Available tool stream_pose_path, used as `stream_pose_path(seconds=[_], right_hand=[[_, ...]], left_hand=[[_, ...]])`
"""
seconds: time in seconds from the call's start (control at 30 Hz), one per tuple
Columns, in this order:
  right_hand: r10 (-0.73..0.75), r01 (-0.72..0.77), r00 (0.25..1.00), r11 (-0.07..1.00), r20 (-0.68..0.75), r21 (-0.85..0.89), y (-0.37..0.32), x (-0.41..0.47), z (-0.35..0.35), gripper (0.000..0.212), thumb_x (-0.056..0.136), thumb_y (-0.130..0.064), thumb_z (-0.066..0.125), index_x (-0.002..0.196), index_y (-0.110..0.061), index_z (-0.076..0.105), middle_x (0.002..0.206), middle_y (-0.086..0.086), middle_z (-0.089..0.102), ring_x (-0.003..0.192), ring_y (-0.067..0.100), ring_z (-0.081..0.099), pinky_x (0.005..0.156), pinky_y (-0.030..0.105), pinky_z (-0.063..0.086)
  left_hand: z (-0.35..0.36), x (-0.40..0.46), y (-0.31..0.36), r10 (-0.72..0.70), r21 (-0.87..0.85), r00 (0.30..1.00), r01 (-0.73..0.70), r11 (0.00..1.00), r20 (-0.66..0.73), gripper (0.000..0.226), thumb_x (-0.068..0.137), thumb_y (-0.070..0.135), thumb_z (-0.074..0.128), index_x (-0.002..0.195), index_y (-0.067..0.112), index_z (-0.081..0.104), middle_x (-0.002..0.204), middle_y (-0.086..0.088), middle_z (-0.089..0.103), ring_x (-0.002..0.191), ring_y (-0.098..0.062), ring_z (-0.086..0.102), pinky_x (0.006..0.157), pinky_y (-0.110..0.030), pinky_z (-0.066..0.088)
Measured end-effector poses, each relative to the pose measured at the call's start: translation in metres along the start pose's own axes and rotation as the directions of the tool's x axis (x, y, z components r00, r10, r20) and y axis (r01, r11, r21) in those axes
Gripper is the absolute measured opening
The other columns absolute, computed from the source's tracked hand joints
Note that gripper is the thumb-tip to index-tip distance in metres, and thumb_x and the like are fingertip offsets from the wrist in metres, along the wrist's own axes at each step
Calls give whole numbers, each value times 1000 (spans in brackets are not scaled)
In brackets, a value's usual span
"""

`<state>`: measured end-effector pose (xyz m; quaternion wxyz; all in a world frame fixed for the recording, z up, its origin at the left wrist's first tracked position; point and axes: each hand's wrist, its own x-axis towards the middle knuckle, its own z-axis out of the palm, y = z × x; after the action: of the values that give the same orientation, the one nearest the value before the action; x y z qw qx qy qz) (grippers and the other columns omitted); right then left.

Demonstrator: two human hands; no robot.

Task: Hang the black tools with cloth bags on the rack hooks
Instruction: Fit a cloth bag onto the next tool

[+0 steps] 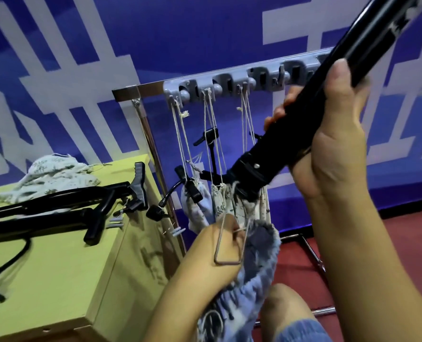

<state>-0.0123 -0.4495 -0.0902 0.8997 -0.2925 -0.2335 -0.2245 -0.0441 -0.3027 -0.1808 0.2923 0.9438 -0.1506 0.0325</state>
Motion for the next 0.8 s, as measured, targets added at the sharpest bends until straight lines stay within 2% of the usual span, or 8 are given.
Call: stream_pose_path(seconds=[0.07, 0.17, 0.33, 0.47, 0.57, 0.67, 0.73, 0.8], right_hand=[[-28, 26, 999, 996, -18, -83, 3, -4, 2, 47, 92, -21, 50, 132, -18, 25, 76, 7, 52, 68, 20, 55, 71, 39, 49], [11, -11, 1000, 987, 0, -163, 11, -11, -8, 45, 82, -10, 57, 119, -23, 35, 85, 10, 53, 78, 23, 56, 80, 42, 47], [129, -108, 990, 957, 62, -271, 24, -26, -17, 41, 74, -3, 62, 103, -25, 42, 91, 17, 48, 86, 24, 52, 78, 33, 46], [175, -152, 983, 944, 55, -293, 45, -40, -25, 48, 67, 1, 69, 102, -21, 43, 82, 0, 59, 78, 9, 61, 73, 21, 49], [243, -229, 970, 930, 13, -287, 57, -52, -27, 52, 66, 8, 73, 99, -16, 41, 83, 5, 54, 77, 12, 58, 70, 23, 52], [199, -218, 975, 935, -96, -279, 51, -46, -32, 48, 69, 6, 69, 101, -18, 41, 87, 10, 50, 82, 16, 54, 74, 25, 51], [116, -154, 983, 945, -144, -290, 38, -32, -34, 67, 56, -5, 79, 112, -15, 42, 85, 5, 55, 81, 13, 57, 76, 25, 50], [49, -98, 983, 955, -175, -279, 22, -21, -32, 85, 51, -2, 81, 125, -3, 39, 76, -4, 62, 76, 9, 61, 74, 23, 51]], left_hand=[[-1, 0, 7, 4, -1, 1000, -4, 1000, 3, 22, 96, 23, 41, 74, 22, 40, 65, -6, 50, 48, -12, 46, 45, -25, 41], [-15, 5, 8, -18, 38, 995, 22, 999, -97, 14, 95, 26, 44, 83, 18, 48, 75, -2, 56, 70, -20, 55, 64, -34, 45], [-33, 8, 8, -140, 106, 966, 166, 980, -217, 17, 91, 27, 47, 77, 18, 43, 70, 2, 49, 73, -26, 54, 58, -33, 35], [-36, 10, 26, -234, 121, 934, 274, 954, -271, 14, 89, 26, 47, 80, 16, 43, 71, -1, 47, 79, -31, 55, 60, -32, 39], [-40, 15, 31, -216, 26, 925, 236, 971, -313, 14, 88, 26, 49, 78, 17, 44, 73, -1, 53, 76, -28, 56, 62, -33, 43], [-42, 17, 19, -211, -43, 926, 208, 977, -312, 13, 91, 28, 53, 82, 20, 46, 72, 6, 51, 70, -18, 50, 58, -32, 36], [-43, 18, 7, -245, -157, 936, 210, 965, -254, 16, 90, 32, 57, 87, 18, 50, 72, 7, 51, 60, -11, 45, 52, -28, 33], [-43, 21, -5, -296, -317, 936, 226, 921, -192, 18, 88, 32, 60, 92, 15, 53, 73, 2, 51, 55, -11, 41, 50, -26, 31]])
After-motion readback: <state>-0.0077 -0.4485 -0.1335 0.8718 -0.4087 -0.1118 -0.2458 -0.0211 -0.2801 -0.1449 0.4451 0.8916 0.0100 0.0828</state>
